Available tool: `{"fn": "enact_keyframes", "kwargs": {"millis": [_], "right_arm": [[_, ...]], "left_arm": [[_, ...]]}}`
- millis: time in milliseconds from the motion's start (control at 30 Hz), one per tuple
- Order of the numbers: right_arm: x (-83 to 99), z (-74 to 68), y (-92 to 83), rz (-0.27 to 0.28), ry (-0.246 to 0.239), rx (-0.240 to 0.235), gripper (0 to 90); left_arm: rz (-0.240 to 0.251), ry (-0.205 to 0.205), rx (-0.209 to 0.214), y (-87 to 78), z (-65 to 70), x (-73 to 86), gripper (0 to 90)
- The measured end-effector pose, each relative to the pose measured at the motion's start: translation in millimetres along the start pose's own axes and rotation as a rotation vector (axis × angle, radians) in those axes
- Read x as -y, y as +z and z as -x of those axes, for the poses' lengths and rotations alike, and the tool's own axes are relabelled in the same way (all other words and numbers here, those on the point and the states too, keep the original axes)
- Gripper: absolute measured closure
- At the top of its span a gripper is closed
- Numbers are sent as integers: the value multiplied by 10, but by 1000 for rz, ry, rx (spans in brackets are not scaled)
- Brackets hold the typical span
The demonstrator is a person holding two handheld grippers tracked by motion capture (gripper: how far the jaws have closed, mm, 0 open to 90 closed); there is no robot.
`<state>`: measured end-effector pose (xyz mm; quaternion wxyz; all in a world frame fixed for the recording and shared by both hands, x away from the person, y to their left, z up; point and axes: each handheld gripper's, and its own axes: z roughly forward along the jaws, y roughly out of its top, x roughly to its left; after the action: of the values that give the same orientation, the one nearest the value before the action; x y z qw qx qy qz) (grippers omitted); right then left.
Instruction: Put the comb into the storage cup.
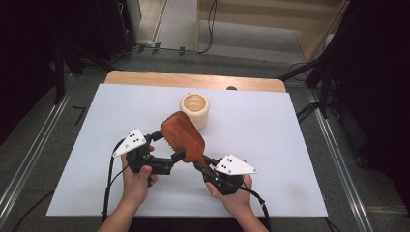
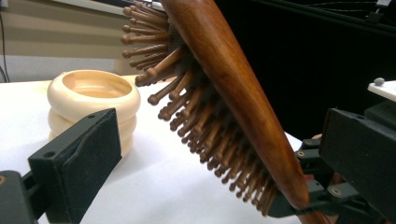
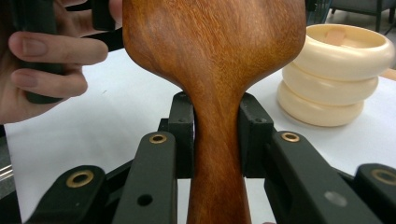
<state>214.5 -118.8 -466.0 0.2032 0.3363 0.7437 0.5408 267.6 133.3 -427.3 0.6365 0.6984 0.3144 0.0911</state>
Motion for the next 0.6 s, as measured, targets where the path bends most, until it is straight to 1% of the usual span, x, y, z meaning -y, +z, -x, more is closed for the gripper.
{"fn": "enact_keyframes", "kwargs": {"millis": [100,167,200,400,600], "right_arm": [[-6,-31,9,4,-9,-7,697],[-8,-52,14,3,-10,-12,697],[-8,-62,19,4,-15,-14,697],[-4,-112,39,11,-20,-30,697],[-6,-146,45,13,-31,-37,697]], "left_arm": [[-2,-9,-5,10,4,0,0],[-19,-33,-3,26,-4,-3,0],[-19,-36,1,30,-6,-3,0],[-27,-45,-4,51,6,6,0],[-44,-56,-14,79,22,9,40]]}}
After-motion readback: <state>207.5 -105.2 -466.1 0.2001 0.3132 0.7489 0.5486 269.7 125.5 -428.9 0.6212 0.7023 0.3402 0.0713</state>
